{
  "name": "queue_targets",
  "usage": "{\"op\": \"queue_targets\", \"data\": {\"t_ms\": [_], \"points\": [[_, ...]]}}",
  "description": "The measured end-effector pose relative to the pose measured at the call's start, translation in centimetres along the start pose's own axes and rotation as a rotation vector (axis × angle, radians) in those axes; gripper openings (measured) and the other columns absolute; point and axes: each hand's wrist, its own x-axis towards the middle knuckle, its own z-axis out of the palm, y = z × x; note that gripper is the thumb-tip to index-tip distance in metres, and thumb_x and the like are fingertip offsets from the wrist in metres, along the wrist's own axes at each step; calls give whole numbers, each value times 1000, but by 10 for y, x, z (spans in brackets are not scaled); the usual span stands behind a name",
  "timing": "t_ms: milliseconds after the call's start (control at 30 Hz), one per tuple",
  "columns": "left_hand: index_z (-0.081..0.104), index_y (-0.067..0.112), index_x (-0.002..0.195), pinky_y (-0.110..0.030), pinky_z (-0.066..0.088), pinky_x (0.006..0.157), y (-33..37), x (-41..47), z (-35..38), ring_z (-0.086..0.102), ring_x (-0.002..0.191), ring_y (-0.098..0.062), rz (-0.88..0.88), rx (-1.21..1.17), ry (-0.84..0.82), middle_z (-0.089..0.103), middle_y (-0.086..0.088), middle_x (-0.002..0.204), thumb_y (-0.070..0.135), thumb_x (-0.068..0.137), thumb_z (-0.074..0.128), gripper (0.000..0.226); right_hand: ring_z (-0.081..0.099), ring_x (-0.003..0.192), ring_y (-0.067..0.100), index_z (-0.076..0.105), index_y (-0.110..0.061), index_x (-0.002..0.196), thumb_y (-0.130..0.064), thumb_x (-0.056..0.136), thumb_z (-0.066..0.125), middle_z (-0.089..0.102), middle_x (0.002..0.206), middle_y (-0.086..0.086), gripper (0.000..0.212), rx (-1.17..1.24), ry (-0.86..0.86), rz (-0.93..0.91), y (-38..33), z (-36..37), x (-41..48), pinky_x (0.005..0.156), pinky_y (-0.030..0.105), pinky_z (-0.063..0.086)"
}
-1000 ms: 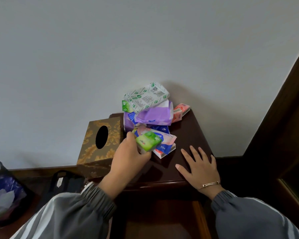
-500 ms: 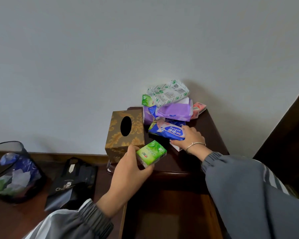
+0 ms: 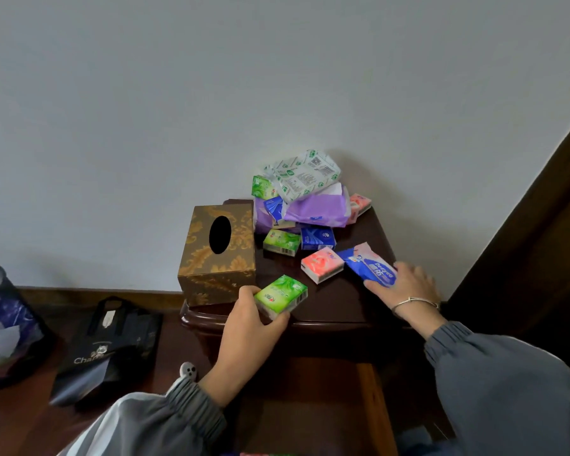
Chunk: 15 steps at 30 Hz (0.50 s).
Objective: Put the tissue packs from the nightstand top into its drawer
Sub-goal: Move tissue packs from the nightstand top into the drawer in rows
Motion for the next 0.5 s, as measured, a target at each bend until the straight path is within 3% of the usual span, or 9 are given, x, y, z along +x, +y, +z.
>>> {"op": "queue_targets", "data": {"t_ms": [100,167,233,400,500], "points": [[41,20,129,-20,46,77,1,-1,2,54,104,-8,14,0,-2,55,2,120,31,82,72,57,42,123,34,46,-22,130,-76,67,56,48,130,10,83,15,3,-115,-13,-1,1,102,43,37],[41,20,131,-12,39,72,1,0,2,49,98,-5,23,4,0,51,2,119,27,82,72,58,44,123,32,50,-18,128,-64,73,62,51,128,8,73,138,91,-360,-30,-2,5,101,40,38],[42,21,131,-10,36,67,1,0,3,47,92,-5,-7,-20,-17,46,2,116,23,82,72,57,43,125,27,48,-18,131,-59,74,64,51,131,5,71,119,75,-564,-53,0,7,102,40,37],[40,21,127,-23,41,82,2,5,7,47,98,-12,-141,-120,-85,41,-3,121,7,80,69,57,38,131,30,27,-26,144,-68,71,59,33,149,3,90,-163,-214,-557,-93,17,12,108,53,23],[40,21,127,-33,49,93,0,8,10,50,107,-17,-214,-182,-100,42,-4,124,4,77,69,60,43,127,33,31,-26,140,-66,74,57,31,149,4,81,-141,-213,-589,-97,23,12,107,52,26]]}}
